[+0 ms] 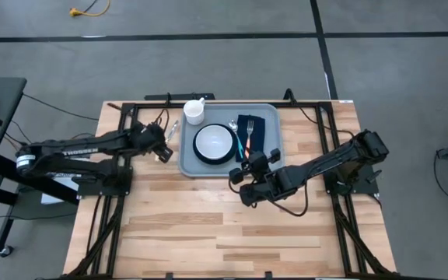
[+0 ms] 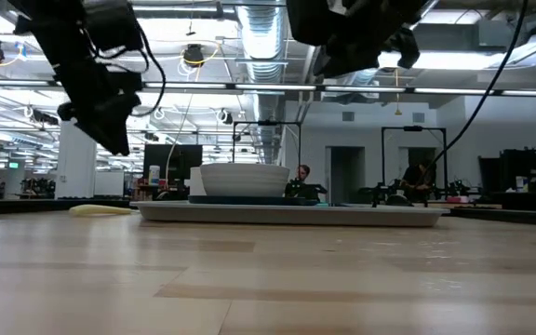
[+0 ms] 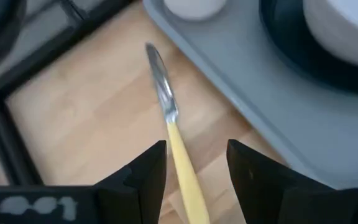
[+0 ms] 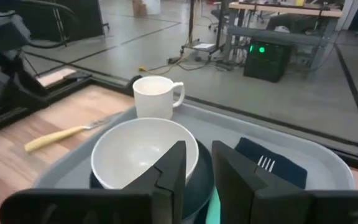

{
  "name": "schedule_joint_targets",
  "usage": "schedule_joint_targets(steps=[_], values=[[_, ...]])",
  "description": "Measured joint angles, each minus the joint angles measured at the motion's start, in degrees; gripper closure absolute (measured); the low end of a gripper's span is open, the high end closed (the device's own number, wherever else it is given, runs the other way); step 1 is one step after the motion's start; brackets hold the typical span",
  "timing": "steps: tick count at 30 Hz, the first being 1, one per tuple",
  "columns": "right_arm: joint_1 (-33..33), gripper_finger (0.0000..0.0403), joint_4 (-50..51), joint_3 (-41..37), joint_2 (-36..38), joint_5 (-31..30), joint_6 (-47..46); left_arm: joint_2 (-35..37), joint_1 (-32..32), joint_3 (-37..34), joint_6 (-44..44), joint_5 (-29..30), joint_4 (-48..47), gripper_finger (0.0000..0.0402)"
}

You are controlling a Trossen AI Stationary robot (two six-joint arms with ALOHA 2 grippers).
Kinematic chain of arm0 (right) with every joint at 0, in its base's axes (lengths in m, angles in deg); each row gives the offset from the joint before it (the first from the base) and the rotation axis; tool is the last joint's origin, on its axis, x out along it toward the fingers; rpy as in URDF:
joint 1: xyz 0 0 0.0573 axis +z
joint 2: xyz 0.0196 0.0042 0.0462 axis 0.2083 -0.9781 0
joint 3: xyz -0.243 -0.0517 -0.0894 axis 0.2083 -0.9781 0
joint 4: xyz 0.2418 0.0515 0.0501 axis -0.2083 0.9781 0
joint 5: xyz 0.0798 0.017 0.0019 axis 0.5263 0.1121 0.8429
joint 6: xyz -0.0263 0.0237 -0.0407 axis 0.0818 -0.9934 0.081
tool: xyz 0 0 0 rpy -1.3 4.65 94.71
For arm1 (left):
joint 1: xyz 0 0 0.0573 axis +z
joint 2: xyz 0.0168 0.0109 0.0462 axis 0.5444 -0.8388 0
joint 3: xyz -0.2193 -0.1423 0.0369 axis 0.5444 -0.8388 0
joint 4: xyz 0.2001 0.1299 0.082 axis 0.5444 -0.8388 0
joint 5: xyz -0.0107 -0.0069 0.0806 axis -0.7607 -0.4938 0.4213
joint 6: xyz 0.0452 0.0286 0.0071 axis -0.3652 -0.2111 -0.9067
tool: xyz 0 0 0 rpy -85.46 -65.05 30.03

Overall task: Set up tray
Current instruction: Put the yellow knife to the right of the orange fork on the blue napkin on the gray tray

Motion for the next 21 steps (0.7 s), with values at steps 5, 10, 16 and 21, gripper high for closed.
schedule_joint_targets(steps=[5,10,16,21], values=[[-0.44,0.0332,-0.2,-0.04,-0.12,0.19,0.0,-5.5,5.86,0.0,-3.25,-4.0,-0.02,0.0245],[-0.47,0.0332,-0.21,-0.04,-0.12,0.29,0.02,-12.62,8.76,0.0,-5.9,-6.2,1.72,0.0245],[-0.25,0.0332,-0.21,-0.04,-0.12,0.51,0.04,-19.94,10.51,-0.02,-8.07,-10.89,6.25,0.0245],[0.19,0.0332,-0.18,-0.04,-0.12,0.62,0.74,-22.62,11.98,-0.04,-8.96,-10.76,6.73,0.0245]])
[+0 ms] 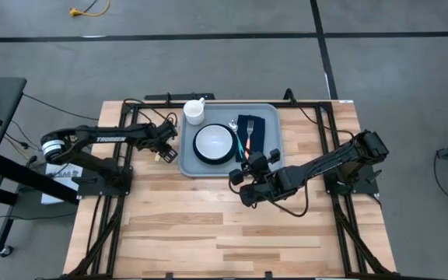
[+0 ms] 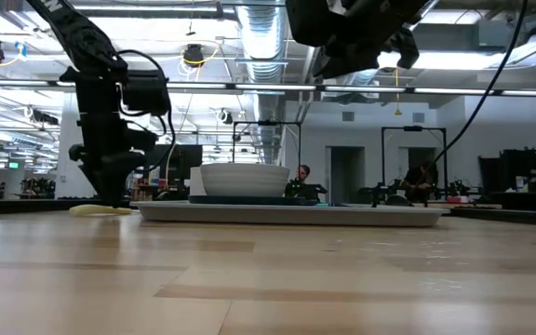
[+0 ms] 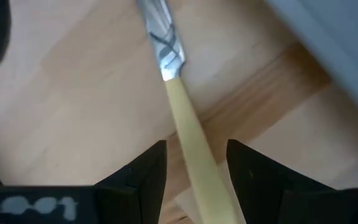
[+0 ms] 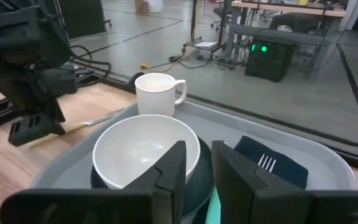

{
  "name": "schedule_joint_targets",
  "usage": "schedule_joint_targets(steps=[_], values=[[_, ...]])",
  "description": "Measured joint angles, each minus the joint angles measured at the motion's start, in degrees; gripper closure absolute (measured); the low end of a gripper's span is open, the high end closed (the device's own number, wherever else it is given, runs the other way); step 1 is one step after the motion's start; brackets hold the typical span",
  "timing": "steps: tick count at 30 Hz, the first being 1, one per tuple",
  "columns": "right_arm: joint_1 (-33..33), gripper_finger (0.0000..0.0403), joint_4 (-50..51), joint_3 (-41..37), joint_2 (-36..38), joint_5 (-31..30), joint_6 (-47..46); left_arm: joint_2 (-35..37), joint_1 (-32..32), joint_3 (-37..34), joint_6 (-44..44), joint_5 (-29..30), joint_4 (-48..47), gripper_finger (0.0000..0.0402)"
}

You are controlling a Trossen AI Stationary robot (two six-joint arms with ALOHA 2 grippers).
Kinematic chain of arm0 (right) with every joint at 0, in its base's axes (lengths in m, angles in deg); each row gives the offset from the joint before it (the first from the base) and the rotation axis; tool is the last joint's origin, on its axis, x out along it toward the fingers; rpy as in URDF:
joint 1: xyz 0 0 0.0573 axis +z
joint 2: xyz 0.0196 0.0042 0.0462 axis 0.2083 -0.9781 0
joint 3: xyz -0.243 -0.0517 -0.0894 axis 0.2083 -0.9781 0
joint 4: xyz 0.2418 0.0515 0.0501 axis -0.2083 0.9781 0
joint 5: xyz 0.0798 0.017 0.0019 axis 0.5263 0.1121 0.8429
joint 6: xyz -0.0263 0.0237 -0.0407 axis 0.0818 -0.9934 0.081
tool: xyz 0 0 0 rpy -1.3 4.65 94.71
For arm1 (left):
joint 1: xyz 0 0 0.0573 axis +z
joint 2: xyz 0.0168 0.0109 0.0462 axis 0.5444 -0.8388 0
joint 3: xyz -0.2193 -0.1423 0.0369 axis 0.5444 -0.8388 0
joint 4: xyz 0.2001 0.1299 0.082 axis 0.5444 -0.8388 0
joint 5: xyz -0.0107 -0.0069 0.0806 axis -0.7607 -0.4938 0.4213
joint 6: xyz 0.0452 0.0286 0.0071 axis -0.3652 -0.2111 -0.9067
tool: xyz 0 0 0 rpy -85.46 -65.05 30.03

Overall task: Set up tray
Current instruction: Put the yellow knife to the right of the orange fork on the blue napkin on the gray tray

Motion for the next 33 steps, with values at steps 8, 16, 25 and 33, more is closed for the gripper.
schedule_joint_targets(steps=[8,16,25,33], values=[[0.72,0.0332,-0.19,0.0,0.02,0.97,0.72,-0.02,2.65,0.0,-1.16,-0.41,0.16,0.0245],[0.74,0.0332,-0.19,0.0,0.02,1.88,0.72,0.01,3.02,-1.06,-1.3,-3.57,1.1,0.0244],[0.73,0.0332,-0.45,0.0,0.03,1.86,0.72,0.51,2.97,-6.52,-0.61,-3.58,6.93,0.0244],[0.72,0.0332,-1.46,0.0,0.04,1.84,0.72,0.46,1.93,-7.0,3.0,-1.59,7.46,0.0268]])
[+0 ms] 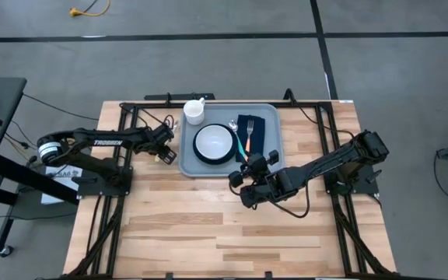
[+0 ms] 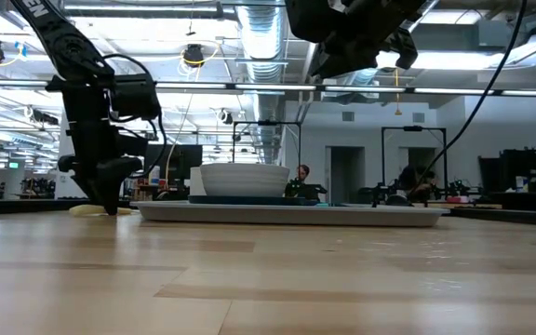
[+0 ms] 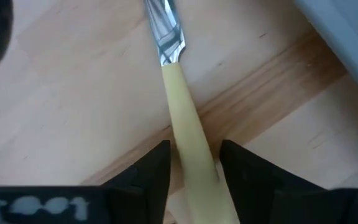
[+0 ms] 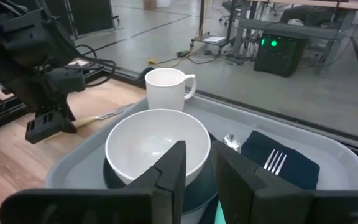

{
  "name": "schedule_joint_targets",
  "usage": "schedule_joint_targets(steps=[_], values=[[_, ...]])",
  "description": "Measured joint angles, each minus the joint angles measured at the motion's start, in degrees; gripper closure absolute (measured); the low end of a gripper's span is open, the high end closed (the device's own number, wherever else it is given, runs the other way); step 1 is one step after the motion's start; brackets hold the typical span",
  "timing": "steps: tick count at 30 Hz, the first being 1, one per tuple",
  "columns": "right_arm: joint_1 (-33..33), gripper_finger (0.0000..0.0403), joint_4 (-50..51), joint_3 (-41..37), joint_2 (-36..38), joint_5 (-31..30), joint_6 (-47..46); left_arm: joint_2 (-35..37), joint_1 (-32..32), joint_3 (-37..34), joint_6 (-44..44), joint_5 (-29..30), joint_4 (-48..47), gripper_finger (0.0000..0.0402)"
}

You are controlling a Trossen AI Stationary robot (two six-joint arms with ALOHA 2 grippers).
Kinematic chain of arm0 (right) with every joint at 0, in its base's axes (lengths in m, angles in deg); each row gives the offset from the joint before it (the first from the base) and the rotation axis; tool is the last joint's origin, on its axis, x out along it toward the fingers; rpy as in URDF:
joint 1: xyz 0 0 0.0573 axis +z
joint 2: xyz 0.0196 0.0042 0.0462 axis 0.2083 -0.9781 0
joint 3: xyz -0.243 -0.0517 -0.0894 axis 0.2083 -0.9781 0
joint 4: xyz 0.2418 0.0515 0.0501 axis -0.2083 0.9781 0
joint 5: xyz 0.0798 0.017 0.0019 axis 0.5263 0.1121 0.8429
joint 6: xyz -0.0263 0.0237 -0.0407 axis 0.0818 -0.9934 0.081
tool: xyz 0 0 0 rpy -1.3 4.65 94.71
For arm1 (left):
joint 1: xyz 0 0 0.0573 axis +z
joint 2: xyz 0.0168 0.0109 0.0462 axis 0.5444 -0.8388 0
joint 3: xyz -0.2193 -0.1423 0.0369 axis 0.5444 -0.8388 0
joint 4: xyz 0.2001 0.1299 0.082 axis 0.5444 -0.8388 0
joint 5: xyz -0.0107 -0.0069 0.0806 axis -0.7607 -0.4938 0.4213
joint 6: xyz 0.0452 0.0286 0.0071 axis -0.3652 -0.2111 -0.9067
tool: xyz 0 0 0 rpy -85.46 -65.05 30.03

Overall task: Set up tray
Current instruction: Put the yellow knife to the right of the orange fork on the blue napkin on the gray tray

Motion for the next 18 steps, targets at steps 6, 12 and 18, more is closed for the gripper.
schedule_joint_targets(steps=[6,12,18], values=[[0.0,0.0332,-0.04,0.0,0.0,0.0,0.04,-0.17,-0.55,-0.08,0.27,0.08,0.75,0.0324],[0.0,0.0332,-0.04,0.0,0.0,0.71,0.16,-0.31,-0.61,-0.14,0.24,2.07,1.37,0.0355],[0.0,0.0332,-0.74,0.0,0.0,1.11,1.51,-0.63,-0.66,-0.46,1.8,7.22,1.83,0.0347]])
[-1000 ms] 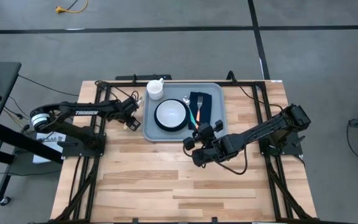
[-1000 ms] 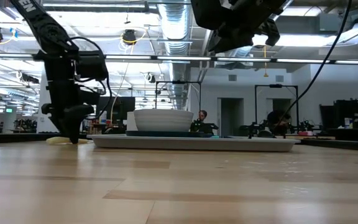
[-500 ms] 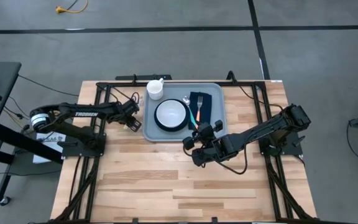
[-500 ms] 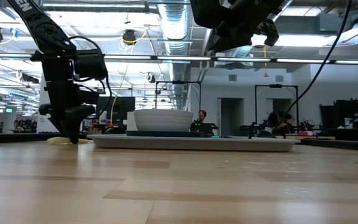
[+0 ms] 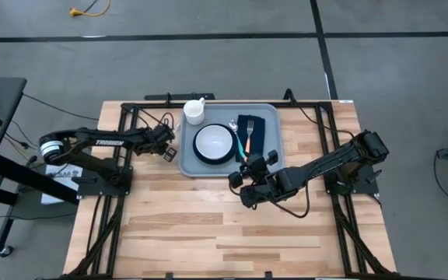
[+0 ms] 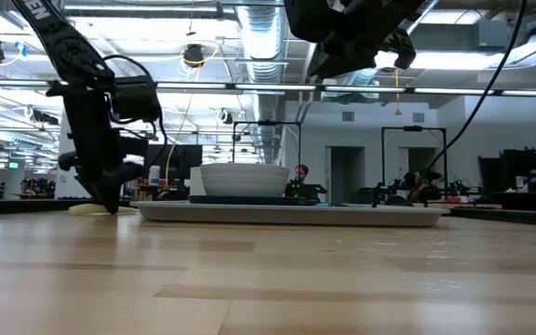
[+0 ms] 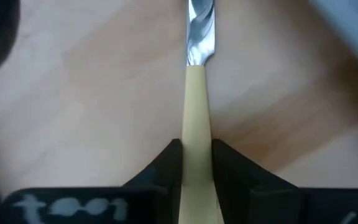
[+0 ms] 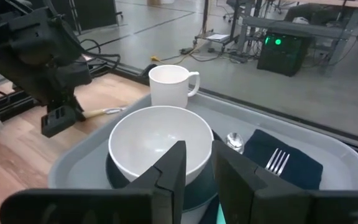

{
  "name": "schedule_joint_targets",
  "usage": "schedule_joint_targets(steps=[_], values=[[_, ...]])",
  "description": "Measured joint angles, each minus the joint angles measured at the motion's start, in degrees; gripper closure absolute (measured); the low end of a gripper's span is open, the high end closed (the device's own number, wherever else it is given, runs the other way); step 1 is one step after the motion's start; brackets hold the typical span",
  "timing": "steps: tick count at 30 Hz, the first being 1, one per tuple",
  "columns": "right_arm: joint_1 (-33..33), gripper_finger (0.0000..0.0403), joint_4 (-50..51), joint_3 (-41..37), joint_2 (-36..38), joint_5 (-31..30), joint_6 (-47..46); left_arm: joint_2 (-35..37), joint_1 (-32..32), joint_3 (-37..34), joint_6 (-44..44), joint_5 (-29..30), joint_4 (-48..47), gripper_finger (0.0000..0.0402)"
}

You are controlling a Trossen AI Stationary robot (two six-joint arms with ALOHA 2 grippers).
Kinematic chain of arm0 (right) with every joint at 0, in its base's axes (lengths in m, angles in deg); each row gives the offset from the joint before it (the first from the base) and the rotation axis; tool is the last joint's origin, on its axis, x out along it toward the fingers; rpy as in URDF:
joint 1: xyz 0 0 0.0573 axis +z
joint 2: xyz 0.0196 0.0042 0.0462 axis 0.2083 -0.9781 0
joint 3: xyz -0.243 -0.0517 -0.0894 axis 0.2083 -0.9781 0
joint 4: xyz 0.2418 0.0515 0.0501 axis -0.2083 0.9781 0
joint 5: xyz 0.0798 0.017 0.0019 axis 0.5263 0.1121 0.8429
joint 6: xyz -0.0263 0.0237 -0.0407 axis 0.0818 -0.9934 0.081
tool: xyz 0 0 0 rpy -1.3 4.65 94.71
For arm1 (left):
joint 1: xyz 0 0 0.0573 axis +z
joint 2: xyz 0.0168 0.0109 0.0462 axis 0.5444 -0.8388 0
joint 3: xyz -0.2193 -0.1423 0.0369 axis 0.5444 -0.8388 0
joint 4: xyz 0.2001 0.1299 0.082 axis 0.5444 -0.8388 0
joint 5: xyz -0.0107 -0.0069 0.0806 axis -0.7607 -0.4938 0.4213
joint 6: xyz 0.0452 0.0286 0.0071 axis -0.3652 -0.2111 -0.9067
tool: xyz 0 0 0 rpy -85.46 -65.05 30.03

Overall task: Set up tray
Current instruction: Put the yellow knife to the right of the orange fork on the blue napkin on the gray tray

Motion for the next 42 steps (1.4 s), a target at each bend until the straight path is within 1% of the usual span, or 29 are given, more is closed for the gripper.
schedule_joint_targets(steps=[4,9,11,14,18,21,24,30,35,37,39,42], values=[[0.0,0.0332,-0.2,0.0,0.0,0.0,0.04,-0.08,0.06,-0.11,1.17,5.91,-0.03,0.034],[0.0,0.0332,-0.2,0.0,0.02,0.04,0.07,-0.14,0.84,-0.32,1.85,16.33,0.35,0.0344],[0.0,0.0332,-0.28,0.0,0.02,0.04,0.04,-0.01,1.9,-0.15,1.7,18.43,0.84,0.0344],[0.0,0.0332,-0.57,0.0,0.02,0.09,0.39,1.0,3.37,-0.2,-0.1,18.56,1.23,0.0342],[0.0,0.0332,-1.48,0.0,0.02,0.09,1.55,4.8,3.72,-0.17,-3.33,15.98,3.87,0.034],[-0.01,0.0332,-1.48,0.0,0.02,0.09,1.61,9.51,3.69,0.33,-4.91,13.01,4.76,0.034],[0.0,0.0332,-1.48,0.0,0.02,0.09,1.65,15.68,3.63,0.96,-6.08,9.99,4.66,0.0339],[0.0,0.0332,-1.47,0.0,0.02,0.02,1.66,29.83,2.09,1.2,-6.08,-2.55,4.92,0.0339],[-0.04,0.0332,-1.57,0.0,0.02,-0.02,1.87,39.35,-2.12,1.27,-5.8,-13.88,7.91,0.0338],[-0.1,0.0332,-3.65,0.0,0.02,0.0,4.05,42.03,-4.5,1.27,-4.74,-17.18,9.45,0.0338],[-0.4,0.0332,-8.14,0.0,0.02,0.77,8.55,43.93,-7.15,1.29,-3.81,-19.95,11.6,0.0338],[-1.44,0.0332,-18.99,0.0,0.02,6.74,19.21,45.51,-11.2,1.31,-2.88,-22.56,15.02,0.0338]])
